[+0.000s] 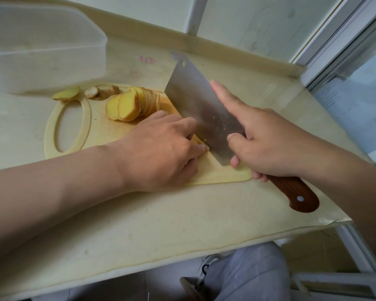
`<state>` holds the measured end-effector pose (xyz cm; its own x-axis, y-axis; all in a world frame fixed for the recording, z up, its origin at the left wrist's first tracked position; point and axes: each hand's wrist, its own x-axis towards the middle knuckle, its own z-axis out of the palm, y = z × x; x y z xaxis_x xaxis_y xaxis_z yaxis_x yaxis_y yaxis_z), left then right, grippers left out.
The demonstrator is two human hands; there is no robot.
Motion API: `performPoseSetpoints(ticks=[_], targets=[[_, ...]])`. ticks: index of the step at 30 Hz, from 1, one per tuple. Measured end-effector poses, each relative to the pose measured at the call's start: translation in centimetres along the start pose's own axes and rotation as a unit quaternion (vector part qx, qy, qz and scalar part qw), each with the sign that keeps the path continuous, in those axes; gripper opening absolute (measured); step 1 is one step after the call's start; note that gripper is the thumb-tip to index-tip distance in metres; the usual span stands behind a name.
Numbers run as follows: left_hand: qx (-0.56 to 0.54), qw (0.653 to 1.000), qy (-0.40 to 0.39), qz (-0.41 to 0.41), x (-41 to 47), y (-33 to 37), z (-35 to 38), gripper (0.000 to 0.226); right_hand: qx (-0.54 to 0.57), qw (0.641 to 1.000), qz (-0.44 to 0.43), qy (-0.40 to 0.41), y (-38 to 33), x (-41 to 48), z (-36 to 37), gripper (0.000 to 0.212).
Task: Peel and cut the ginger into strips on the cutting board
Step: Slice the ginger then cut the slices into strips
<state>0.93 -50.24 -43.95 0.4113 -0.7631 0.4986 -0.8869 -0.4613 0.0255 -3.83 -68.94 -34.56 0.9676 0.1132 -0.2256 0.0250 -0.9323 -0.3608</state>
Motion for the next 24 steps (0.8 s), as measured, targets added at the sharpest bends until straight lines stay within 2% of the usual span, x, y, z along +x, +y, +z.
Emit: performPoseSetpoints(ticks=[5,10,14,19,24], targets=[[0.003,1.000,-0.003,0.015,0.0,-0.1,-0.1,0.029,-0.002,1.000,0.015,-0.022,-0.7,0.8,-0.8,0.091],[-0.018,0.999,0.010,0.027,0.1,-0.1,-0.3,0.025,0.041,0.998,0.038,0.019,-0.7,0.7,0.3,0.093],[-0.007,1.000,0.001,0.022,0.1,-0.1,-0.3,0.034,0.070,0.995,0.050,0.044,0.1,0.9,0.2,0.092],[-0.011,1.000,0.005,0.027,0.0,-0.2,-0.2,0.033,0.124,0.989,0.057,0.055,1.1,0.3,-0.8,0.092],[-0.026,0.994,0.103,-0.012,0.1,-0.1,-0.8,0.029,0.169,0.983,0.046,0.051,0.6,-1.0,-0.9,0.093]])
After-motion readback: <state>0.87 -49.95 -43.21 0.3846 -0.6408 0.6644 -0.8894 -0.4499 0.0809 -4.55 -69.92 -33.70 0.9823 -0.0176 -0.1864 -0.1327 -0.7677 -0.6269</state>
